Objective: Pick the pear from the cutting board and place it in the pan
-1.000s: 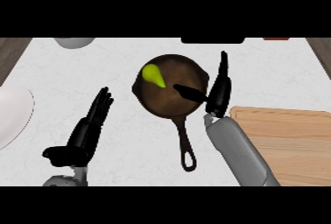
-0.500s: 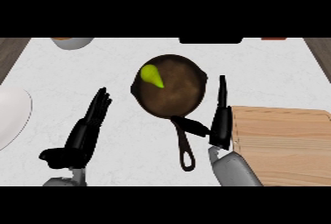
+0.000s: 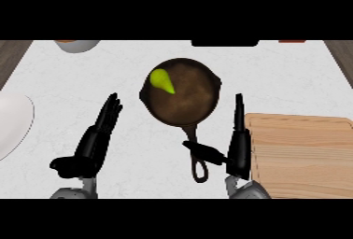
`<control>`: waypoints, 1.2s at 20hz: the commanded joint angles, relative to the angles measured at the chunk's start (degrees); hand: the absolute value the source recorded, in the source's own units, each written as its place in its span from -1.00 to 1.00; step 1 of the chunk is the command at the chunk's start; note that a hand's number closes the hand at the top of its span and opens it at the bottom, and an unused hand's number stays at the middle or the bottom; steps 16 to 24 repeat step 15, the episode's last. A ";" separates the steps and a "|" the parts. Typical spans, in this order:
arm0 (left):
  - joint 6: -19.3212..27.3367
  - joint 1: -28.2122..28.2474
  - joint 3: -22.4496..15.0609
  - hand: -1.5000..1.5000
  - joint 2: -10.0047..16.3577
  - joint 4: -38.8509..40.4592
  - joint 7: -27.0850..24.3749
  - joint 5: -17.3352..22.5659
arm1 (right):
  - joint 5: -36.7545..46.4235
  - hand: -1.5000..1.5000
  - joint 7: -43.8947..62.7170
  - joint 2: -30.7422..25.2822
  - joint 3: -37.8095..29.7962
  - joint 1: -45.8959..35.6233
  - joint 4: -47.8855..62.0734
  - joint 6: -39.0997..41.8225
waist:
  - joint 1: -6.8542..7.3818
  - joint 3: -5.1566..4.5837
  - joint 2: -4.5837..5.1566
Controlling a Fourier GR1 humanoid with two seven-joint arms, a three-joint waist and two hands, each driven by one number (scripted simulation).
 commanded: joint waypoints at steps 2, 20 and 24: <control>2.26 -2.84 -0.95 0.00 -2.33 -2.78 5.76 -2.18 | 2.93 -1.00 4.49 0.36 3.17 -2.21 1.34 -4.89 | 0.13 0.01 0.02; -2.31 2.49 2.36 0.00 -0.53 -2.54 1.47 -0.90 | 15.08 -1.00 9.27 -0.10 1.23 1.85 -1.23 -0.97 | 0.06 0.00 0.00; -2.31 2.49 2.36 0.00 -0.53 -2.54 1.47 -0.90 | 15.08 -1.00 9.27 -0.10 1.23 1.85 -1.23 -0.97 | 0.06 0.00 0.00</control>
